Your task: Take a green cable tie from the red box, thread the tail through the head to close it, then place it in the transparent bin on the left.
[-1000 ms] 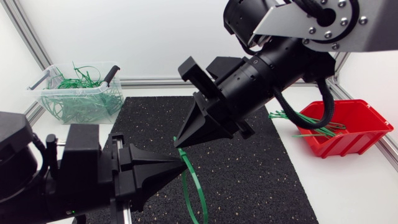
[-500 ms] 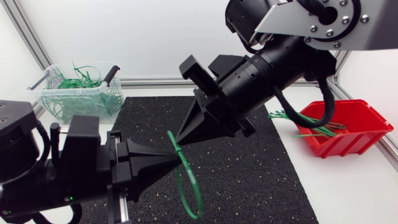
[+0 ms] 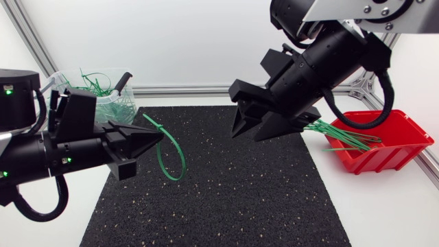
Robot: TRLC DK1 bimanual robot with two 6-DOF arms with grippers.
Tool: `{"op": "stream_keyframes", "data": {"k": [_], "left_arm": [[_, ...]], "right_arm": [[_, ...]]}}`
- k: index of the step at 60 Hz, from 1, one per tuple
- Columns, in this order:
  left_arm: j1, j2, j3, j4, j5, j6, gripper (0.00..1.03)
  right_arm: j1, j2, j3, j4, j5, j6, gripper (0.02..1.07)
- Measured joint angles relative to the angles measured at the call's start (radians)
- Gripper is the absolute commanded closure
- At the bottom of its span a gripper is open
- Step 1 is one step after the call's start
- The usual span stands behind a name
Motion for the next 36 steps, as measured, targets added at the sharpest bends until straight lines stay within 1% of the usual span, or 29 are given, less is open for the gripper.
{"op": "stream_keyframes", "data": {"k": [3, 6, 10, 14, 18, 20, 22, 29, 36], "left_arm": [[0.027, 0.0, 0.013, -0.023, -0.02, 0.021, 0.85], [0.059, 0.003, 0.03, -0.037, -0.03, 0.037, 0.85], [0.122, 0.018, 0.067, -0.041, -0.055, 0.067, 0.85], [0.187, 0.042, 0.109, -0.044, -0.074, 0.087, 0.85], [0.256, 0.066, 0.151, -0.042, -0.079, 0.108, 0.84], [0.289, 0.081, 0.168, -0.028, -0.089, 0.12, 0.83], [0.323, 0.099, 0.183, 0.0, -0.1, 0.128, 0.77], [0.43, 0.175, 0.25, 0.032, -0.108, 0.145, 0.77], [0.471, 0.211, 0.291, 0.036, -0.108, 0.152, 0.77]], "right_arm": [[-0.016, -0.003, 0.0, 0.01, 0.068, -0.022, 0.28], [-0.03, -0.011, 0.0, 0.035, 0.153, -0.046, 0.19], [-0.05, -0.034, -0.005, 0.087, 0.275, -0.087, 0.11], [-0.064, -0.067, -0.018, 0.136, 0.36, -0.124, 0.07], [-0.077, -0.103, -0.04, 0.179, 0.426, -0.164, 0.07], [-0.084, -0.12, -0.052, 0.204, 0.446, -0.182, 0.07], [-0.092, -0.134, -0.066, 0.218, 0.46, -0.198, 0.07], [-0.134, -0.163, -0.096, 0.242, 0.482, -0.237, 0.07], [-0.165, -0.186, -0.128, 0.257, 0.487, -0.263, 0.07]]}}
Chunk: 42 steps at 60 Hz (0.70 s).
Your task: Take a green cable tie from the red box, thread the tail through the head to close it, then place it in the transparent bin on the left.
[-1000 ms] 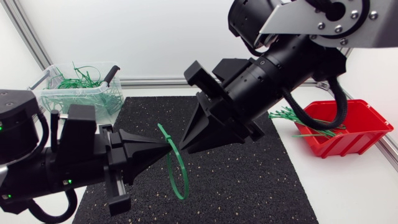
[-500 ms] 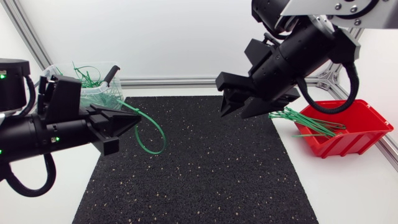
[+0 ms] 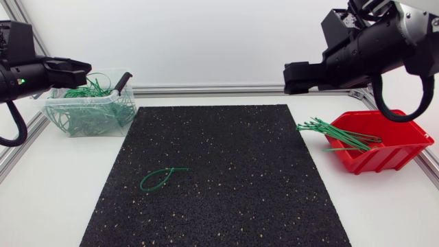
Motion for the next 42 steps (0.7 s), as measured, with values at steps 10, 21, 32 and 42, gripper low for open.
{"op": "stream_keyframes", "data": {"k": [10, 21, 32, 42], "left_arm": [[-0.01, -0.006, 0.004, -0.014, 0.0, 0.008, 0.75], [-0.064, -0.015, 0.004, -0.1, 0.0, 0.026, 0.54], [-0.154, 0.007, -0.016, -0.193, -0.083, 0.078, 0.21], [-0.247, 0.126, -0.028, -0.35, -0.163, 0.133, 0.06]], "right_arm": [[-0.007, -0.035, -0.037, 0.004, 0.006, -0.018, 0.07], [-0.005, -0.068, -0.079, 0.004, 0.008, -0.019, 0.07], [0.008, -0.077, -0.128, 0.004, 0.008, -0.024, 0.07], [0.027, -0.087, -0.147, 0.003, 0.008, -0.025, 0.07]]}}
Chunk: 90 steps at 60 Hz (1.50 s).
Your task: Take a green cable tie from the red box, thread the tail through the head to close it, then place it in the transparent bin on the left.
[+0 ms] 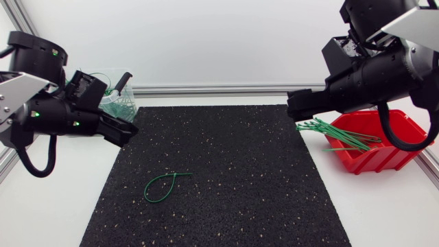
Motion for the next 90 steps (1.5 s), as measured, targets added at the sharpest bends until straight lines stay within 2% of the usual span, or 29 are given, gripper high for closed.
{"op": "stream_keyframes", "data": {"k": [18, 34, 49, 55, 68, 78, 85, 88, 90], "left_arm": [[-0.057, 0.261, 0.003, -0.177, -0.015, 0.028, 0.06], [-0.115, 0.414, 0.005, -0.2, -0.043, 0.034, 0.06], [-0.116, 0.496, 0.04, -0.201, -0.094, 0.034, 0.11], [-0.116, 0.51, 0.05, -0.204, -0.098, 0.034, 0.18], [-0.135, 0.518, 0.055, -0.204, -0.116, 0.03, 0.39], [-0.15, 0.518, 0.053, -0.197, -0.116, 0.023, 0.48], [-0.167, 0.517, 0.048, -0.19, -0.117, 0.023, 0.7], [-0.172, 0.514, 0.046, -0.189, -0.117, 0.023, 0.86], [-0.175, 0.514, 0.046, -0.187, -0.116, 0.023, 0.88]], "right_arm": [[0.005, -0.048, -0.003, -0.041, 0.0, 0.0, 0.07], [0.001, -0.098, -0.045, -0.055, 0.0, 0.0, 0.07], [-0.002, -0.142, -0.089, -0.056, 0.0, 0.0, 0.07], [-0.002, -0.154, -0.095, -0.058, 0.0, 0.0, 0.07], [-0.002, -0.18, -0.101, -0.06, 0.0, 0.0, 0.07], [-0.003, -0.203, -0.104, -0.064, 0.0, 0.0, 0.07], [-0.003, -0.228, -0.107, -0.079, 0.0, 0.0, 0.07], [-0.003, -0.237, -0.107, -0.079, 0.0, 0.0, 0.07], [-0.003, -0.244, -0.107, -0.08, 0.0, 0.0, 0.07]]}}
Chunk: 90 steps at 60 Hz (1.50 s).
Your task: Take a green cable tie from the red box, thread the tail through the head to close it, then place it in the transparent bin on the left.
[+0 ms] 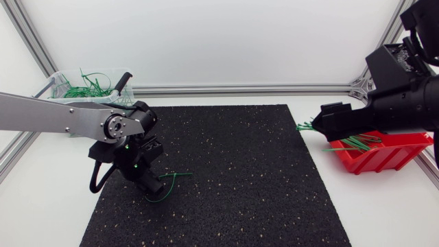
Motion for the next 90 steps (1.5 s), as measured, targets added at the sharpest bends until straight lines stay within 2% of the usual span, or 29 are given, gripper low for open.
{"op": "stream_keyframes", "data": {"k": [15, 32, 42, 52, 59, 68, 77, 90], "left_arm": [[-0.001, 0.0, -0.002, 0.018, 0.002, -0.005, 0.88], [-0.001, -0.004, -0.007, 0.026, 0.003, -0.026, 1.0], [0.0, -0.03, -0.031, 0.038, -0.008, -0.029, 1.0], [0.003, -0.077, -0.032, -0.008, -0.012, -0.043, 1.0], [0.023, -0.185, -0.013, -0.069, 0.005, -0.053, 1.0], [0.094, -0.309, 0.134, -0.142, 0.035, -0.053, 1.0], [0.222, -0.343, 0.323, -0.148, 0.048, -0.053, 1.0], [0.396, -0.313, 0.395, -0.027, 0.05, -0.052, 1.0]], "right_arm": [[0.0, -0.042, -0.009, -0.008, 0.0, 0.0, 0.07], [0.0, -0.061, -0.019, -0.023, 0.0, 0.0, 0.07], [0.0, -0.077, -0.02, -0.027, 0.0, 0.0, 0.07], [0.0, -0.096, -0.02, -0.037, 0.0, 0.0, 0.07], [0.0, -0.106, -0.026, -0.045, 0.001, 0.0, 0.07], [0.0, -0.113, -0.029, -0.045, 0.007, 0.0, 0.07], [0.0, -0.146, -0.029, -0.043, 0.046, 0.0, 0.07], [0.0, -0.248, -0.046, 0.017, 0.1, -0.004, 0.07]]}}
